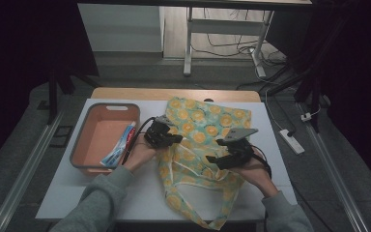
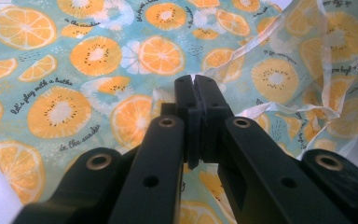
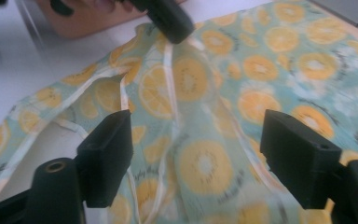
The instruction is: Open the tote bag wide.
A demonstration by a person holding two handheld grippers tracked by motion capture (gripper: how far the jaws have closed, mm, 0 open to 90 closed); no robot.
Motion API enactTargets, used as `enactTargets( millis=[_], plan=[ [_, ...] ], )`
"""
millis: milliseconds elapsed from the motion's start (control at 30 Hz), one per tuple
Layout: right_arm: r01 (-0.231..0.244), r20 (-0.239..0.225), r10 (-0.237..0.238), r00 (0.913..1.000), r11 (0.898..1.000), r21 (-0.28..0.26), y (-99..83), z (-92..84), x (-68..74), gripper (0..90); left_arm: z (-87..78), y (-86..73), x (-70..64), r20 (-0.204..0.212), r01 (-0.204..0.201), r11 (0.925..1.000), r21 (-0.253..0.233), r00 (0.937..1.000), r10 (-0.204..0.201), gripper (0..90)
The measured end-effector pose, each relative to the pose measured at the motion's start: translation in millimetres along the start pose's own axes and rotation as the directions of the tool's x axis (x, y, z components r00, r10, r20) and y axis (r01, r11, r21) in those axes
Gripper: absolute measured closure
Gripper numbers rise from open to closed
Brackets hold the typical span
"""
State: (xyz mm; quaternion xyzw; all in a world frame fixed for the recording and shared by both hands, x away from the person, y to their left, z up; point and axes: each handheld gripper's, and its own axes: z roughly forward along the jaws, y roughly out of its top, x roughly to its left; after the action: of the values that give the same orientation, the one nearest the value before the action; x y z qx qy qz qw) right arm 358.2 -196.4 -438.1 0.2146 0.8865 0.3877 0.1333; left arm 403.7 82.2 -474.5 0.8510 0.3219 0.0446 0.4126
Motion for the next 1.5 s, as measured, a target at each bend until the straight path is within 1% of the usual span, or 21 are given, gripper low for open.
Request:
enactTargets(
  millis=[167,300,433,533,600,633,733,767,800,833,867,900,1000,1100,1233,1267,1333,1367,1400,1433,1500],
  plan=[
    [-0.025,-0.035,0.029,0.9990,0.994,0.108,-0.5,39.5,-13.5,14.0,-0.8,-0.3,-1.9,0.007,-0.006,1.0000,-0.001,1.0000,0.006,88.4],
    [-0.096,-0.062,0.108,0.9923,0.982,0.160,-6.0,60.5,-25.4,12.0,-0.4,-0.6,-2.5,0.012,-0.011,0.9999,0.001,0.9999,0.011,88.3],
    [-0.099,-0.097,0.120,0.9879,0.975,0.197,-7.7,74.0,-21.4,11.8,0.4,-0.5,-3.2,0.021,-0.011,0.9999,0.002,0.9997,0.011,88.4],
    [-0.099,-0.147,0.133,0.9802,0.971,0.220,-9.6,82.0,-14.6,12.7,0.0,-0.7,-4.1,0.021,-0.015,0.9999,0.005,0.9997,0.015,88.3],
    [-0.078,-0.156,0.118,0.9807,0.967,0.242,-10.5,85.7,-7.0,14.1,-0.7,-0.9,-4.1,0.021,-0.017,0.9998,0.005,0.9996,0.017,88.4],
    [-0.052,-0.166,0.099,0.9812,0.963,0.263,-12.0,89.5,1.0,18.0,-0.8,-1.2,-4.1,0.021,-0.016,0.9999,0.005,0.9997,0.016,88.3],
    [-0.042,-0.184,0.095,0.9783,0.961,0.273,-13.6,90.9,5.9,23.3,-0.9,-1.8,-3.7,0.022,-0.017,0.9998,0.007,0.9996,0.017,88.3],
    [-0.027,-0.178,0.079,0.9809,0.961,0.276,-14.4,91.0,8.9,26.9,-1.0,-2.1,-3.8,0.023,-0.017,0.9998,0.007,0.9996,0.017,88.3],
    [-0.001,-0.170,0.051,0.9841,0.960,0.281,-15.4,90.7,11.4,32.0,-1.2,-2.3,-3.7,0.024,-0.020,0.9998,0.008,0.9995,0.020,88.3],
    [0.041,-0.150,0.004,0.9887,0.955,0.292,-17.0,89.8,15.0,46.6,-1.4,-2.4,-3.7,0.025,-0.019,0.9998,0.007,0.9995,0.019,88.1],
    [0.041,-0.150,0.004,0.9887,0.955,0.292,-17.0,89.8,15.0,46.6,-1.6,-2.4,-3.8,0.025,-0.020,0.9998,0.006,0.9995,0.020,88.1],
    [0.051,-0.144,-0.009,0.9895,0.956,0.290,-17.2,88.5,15.8,54.2,-1.7,-2.4,-3.8,0.025,-0.020,0.9998,0.005,0.9995,0.020,88.1],
    [0.070,-0.171,-0.020,0.9850,0.954,0.291,-17.6,86.6,16.3,78.7,-1.7,-2.2,-4.7,0.028,-0.022,0.9997,0.006,0.9994,0.022,87.8],
    [0.078,-0.174,-0.028,0.9844,0.953,0.292,-16.8,85.5,15.8,88.0,-3.7,-1.7,-5.6,0.024,-0.029,0.9996,0.001,0.9993,0.028,87.8],
    [0.075,-0.180,-0.030,0.9832,0.966,0.249,-9.0,77.7,15.2,88.8,-11.7,-0.7,-5.2,0.014,-0.026,0.9991,-0.032,0.9996,0.026,87.8],
    [0.074,-0.173,-0.037,0.9842,0.975,0.211,-1.5,71.5,15.8,88.9,-14.6,-0.6,-4.8,0.012,-0.024,0.9988,-0.042,0.9996,0.024,87.2],
    [0.074,-0.164,-0.042,0.9855,0.979,0.192,2.6,68.3,15.9,88.9,-20.8,-0.6,-4.6,0.016,-0.020,0.9978,-0.063,0.9997,0.021,86.4],
    [0.070,-0.155,-0.043,0.9870,0.983,0.172,6.6,65.1,15.5,89.0,-24.3,-0.7,-5.1,0.013,-0.020,0.9971,-0.074,0.9997,0.021,84.2],
    [0.053,-0.132,-0.036,0.9906,0.990,0.130,14.2,58.9,12.6,89.0,-28.1,-0.8,-6.0,0.006,-0.024,0.9961,-0.085,0.9997,0.024,75.2],
    [0.053,-0.132,-0.036,0.9906,0.990,0.130,14.2,58.9,12.6,89.0,-32.0,-1.0,-7.6,-0.005,-0.025,0.9950,-0.096,0.9997,0.025,75.2],
    [0.026,-0.104,-0.018,0.9944,0.996,0.080,21.0,51.9,6.7,89.0,-40.9,-1.2,-11.1,-0.020,-0.031,0.9931,-0.113,0.9994,0.029,63.9]
  ],
)
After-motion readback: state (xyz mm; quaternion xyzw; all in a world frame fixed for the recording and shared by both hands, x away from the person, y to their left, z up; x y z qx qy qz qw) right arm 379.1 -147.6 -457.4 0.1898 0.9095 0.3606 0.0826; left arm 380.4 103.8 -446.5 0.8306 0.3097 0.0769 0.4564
